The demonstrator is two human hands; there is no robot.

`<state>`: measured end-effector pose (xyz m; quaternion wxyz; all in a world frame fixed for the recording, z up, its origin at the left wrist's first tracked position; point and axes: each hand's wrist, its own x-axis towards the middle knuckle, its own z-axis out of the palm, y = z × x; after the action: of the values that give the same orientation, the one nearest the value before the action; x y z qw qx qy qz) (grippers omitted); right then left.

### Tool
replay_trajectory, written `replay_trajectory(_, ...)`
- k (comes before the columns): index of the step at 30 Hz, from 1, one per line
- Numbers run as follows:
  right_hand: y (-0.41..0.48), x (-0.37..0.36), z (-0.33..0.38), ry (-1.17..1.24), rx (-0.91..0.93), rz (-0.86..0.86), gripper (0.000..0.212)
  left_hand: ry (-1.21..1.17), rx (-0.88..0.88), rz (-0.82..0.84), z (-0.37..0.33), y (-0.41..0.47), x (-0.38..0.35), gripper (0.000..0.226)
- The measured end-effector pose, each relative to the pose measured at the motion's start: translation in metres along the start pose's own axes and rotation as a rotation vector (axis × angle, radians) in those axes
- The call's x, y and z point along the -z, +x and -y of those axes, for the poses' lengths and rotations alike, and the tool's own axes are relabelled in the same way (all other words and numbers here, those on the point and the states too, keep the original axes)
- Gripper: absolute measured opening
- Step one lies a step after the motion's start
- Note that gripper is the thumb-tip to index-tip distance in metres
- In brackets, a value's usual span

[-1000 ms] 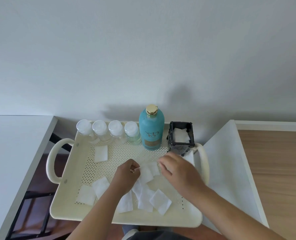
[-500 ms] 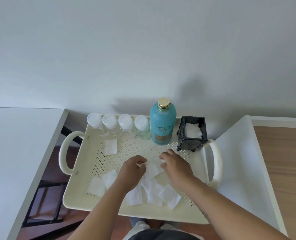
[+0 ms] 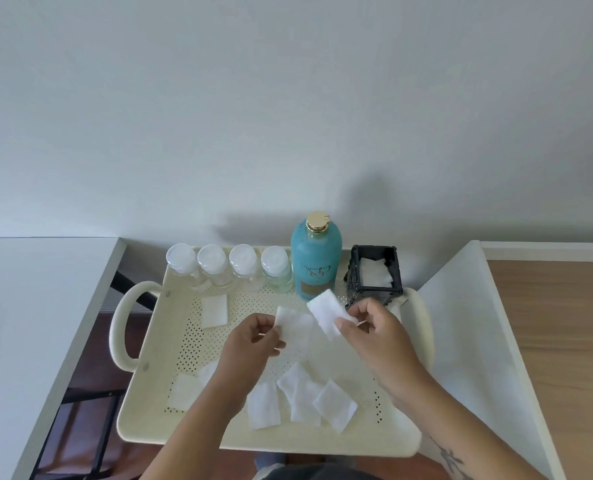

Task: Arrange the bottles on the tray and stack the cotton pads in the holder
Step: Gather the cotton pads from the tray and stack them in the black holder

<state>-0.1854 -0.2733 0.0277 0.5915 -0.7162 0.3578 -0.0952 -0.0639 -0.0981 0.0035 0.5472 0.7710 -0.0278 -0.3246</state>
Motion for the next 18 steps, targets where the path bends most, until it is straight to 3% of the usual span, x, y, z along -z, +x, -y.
replay_trajectory(7, 0.013, 0.039, 0.045, -0.003, 0.186, -0.309, 0.017, -0.081, -0.075, 0.122, -0.028, -0.001, -0.017, 0.02)
replay_trajectory(10, 0.027, 0.046, 0.044, -0.138, 0.204, -0.398, 0.029, -0.104, -0.086, 0.133, -0.035, -0.002, -0.024, 0.015)
replay_trajectory(18, 0.045, 0.028, 0.034, -0.464, 0.254, -0.514, 0.023, -0.143, -0.084, 0.141, -0.041, -0.008, -0.035, 0.01)
